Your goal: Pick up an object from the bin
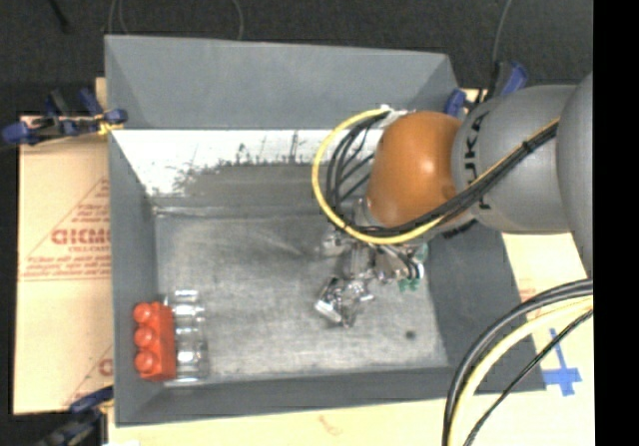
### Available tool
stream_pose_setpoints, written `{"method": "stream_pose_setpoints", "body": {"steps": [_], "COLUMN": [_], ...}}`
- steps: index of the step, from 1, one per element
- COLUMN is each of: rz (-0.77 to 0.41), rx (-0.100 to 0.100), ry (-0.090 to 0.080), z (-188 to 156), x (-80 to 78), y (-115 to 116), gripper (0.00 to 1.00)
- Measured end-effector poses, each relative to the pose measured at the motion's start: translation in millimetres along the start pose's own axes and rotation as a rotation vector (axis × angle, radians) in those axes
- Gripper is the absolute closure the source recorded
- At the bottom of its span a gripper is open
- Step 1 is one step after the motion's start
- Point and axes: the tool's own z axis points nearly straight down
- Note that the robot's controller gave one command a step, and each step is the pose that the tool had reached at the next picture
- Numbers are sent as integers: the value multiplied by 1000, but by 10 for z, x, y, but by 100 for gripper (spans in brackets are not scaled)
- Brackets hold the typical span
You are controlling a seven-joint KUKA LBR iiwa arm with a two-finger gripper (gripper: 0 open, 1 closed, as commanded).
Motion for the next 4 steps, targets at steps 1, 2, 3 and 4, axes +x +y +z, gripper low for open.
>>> {"method": "stream_pose_setpoints", "body": {"steps": [1,2,3,4], "rz": [-203,-230,-227,-384], "rx": [2,1,2,5], "ry": [-11,-16,-24,-15], "z": [-423,215,166,-1217], "x": [-2,-84,-113,-115], "y": [-174,-186,-187,-69], "gripper": [0,0,100,100]}}
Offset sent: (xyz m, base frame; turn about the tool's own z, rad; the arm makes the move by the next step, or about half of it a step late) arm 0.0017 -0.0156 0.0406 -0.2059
